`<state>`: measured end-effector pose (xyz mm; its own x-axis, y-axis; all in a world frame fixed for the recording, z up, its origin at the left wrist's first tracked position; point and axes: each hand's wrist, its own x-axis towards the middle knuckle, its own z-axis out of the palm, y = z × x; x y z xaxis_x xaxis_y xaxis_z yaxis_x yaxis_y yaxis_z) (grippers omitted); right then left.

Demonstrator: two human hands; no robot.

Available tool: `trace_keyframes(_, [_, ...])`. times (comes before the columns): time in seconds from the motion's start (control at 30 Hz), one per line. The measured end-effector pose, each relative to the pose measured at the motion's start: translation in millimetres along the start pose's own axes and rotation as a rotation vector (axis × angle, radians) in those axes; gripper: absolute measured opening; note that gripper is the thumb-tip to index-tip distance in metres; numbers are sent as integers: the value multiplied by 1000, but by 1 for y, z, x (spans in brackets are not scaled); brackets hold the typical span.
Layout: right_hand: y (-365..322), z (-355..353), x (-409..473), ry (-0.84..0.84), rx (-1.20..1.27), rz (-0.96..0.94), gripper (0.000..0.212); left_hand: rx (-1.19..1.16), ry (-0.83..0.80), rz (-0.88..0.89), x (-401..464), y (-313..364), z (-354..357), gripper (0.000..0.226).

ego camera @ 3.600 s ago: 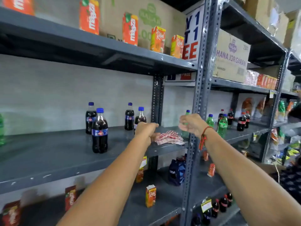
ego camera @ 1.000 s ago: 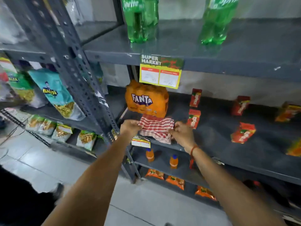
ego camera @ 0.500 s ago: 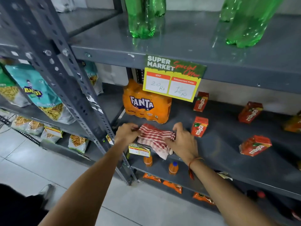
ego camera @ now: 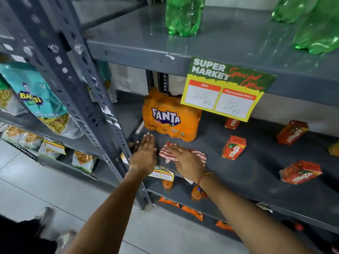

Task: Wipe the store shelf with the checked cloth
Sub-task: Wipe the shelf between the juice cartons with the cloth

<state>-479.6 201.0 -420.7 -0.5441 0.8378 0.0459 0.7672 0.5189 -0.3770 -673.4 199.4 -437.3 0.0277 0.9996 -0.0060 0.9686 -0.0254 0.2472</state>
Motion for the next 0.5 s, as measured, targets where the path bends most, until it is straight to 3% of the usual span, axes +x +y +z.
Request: trace_keyframes(0.5, [-3, 16, 6, 73, -57, 7, 61, 5, 50, 4, -1, 0, 11, 58])
